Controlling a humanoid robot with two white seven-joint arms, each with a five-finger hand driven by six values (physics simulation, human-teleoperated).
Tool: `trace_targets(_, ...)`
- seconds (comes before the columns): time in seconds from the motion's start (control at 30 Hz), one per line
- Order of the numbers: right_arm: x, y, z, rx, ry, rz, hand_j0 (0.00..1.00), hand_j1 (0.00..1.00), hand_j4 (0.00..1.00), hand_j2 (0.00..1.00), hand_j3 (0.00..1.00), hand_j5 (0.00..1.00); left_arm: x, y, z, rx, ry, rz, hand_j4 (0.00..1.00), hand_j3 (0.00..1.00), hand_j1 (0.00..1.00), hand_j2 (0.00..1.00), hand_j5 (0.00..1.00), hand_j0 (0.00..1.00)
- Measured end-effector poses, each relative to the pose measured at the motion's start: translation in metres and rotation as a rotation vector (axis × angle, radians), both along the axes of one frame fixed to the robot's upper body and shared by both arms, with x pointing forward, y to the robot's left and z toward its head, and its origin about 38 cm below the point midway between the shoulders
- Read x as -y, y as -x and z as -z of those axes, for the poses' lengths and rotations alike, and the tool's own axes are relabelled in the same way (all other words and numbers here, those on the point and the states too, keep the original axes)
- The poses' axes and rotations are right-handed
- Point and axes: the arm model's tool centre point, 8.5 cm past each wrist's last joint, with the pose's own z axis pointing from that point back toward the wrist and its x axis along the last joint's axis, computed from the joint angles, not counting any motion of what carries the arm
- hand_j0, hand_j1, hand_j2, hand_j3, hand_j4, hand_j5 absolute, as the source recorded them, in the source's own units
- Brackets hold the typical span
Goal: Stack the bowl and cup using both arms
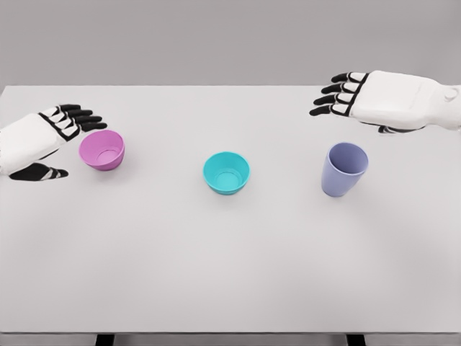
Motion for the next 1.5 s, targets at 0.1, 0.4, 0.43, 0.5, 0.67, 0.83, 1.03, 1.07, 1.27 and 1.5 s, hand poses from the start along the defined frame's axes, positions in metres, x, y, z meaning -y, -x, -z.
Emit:
trace_targets(0.1, 0.000, 0.000, -0.003, 0.008, 0.006, -0.002, 1.00, 1.00, 1.00, 1.00, 1.00, 1.00, 0.001, -0.001, 0.005, -0.004, 0.002, -0.006, 1.00, 1.00, 1.00, 1.00, 1.00, 1.00)
trace_targets(0.4, 0.001, 0.001, -0.009, 0.021, 0.001, 0.000, 1.00, 1.00, 1.00, 1.00, 1.00, 1.00, -0.006, -0.016, -0.023, -0.038, -0.113, -0.020, 1.00, 1.00, 1.00, 1.00, 1.00, 1.00)
trace_targets(0.43, 0.003, 0.002, -0.009, 0.020, 0.003, 0.004, 1.00, 1.00, 1.00, 1.00, 1.00, 1.00, -0.006, -0.017, -0.025, -0.070, -0.145, -0.013, 1.00, 1.00, 1.00, 1.00, 1.00, 1.00)
trace_targets(0.5, 0.009, 0.002, -0.012, 0.023, 0.012, 0.017, 1.00, 1.00, 1.00, 1.00, 1.00, 1.00, 0.001, -0.022, -0.039, -0.083, -0.171, 0.015, 1.00, 1.00, 1.00, 1.00, 1.00, 1.00)
trace_targets(0.67, 0.014, 0.002, -0.015, 0.027, 0.016, 0.028, 1.00, 1.00, 1.00, 1.00, 1.00, 1.00, 0.045, -0.044, -0.084, -0.062, -0.172, 0.141, 1.00, 1.00, 1.00, 1.00, 1.00, 1.00)
trace_targets(0.83, 0.014, 0.002, -0.015, 0.028, 0.013, 0.028, 1.00, 1.00, 1.00, 1.00, 1.00, 1.00, 0.069, -0.065, -0.057, -0.281, -0.121, 0.026, 1.00, 1.00, 1.00, 1.00, 1.00, 1.00)
trace_targets(1.03, 0.015, 0.002, -0.014, 0.024, 0.016, 0.030, 1.00, 1.00, 1.00, 1.00, 1.00, 1.00, 0.068, -0.076, -0.034, -0.470, -0.109, -0.162, 1.00, 1.00, 1.00, 1.00, 1.00, 1.00)
trace_targets(1.07, 0.015, 0.002, -0.015, 0.025, 0.018, 0.031, 1.00, 1.00, 1.00, 1.00, 1.00, 1.00, 0.067, -0.074, -0.028, -0.489, -0.115, -0.173, 1.00, 1.00, 1.00, 1.00, 1.00, 1.00)
trace_targets(1.27, 0.017, 0.002, -0.015, 0.025, 0.021, 0.036, 1.00, 1.00, 1.00, 1.00, 1.00, 1.00, 0.067, -0.071, -0.013, -0.540, -0.146, -0.191, 1.00, 1.00, 1.00, 1.00, 1.00, 1.00)
trace_targets(1.5, 0.018, 0.002, -0.016, 0.026, 0.021, 0.037, 1.00, 1.00, 1.00, 1.00, 1.00, 1.00, 0.065, -0.071, -0.009, -0.529, -0.183, -0.207, 1.00, 1.00, 1.00, 1.00, 1.00, 1.00)
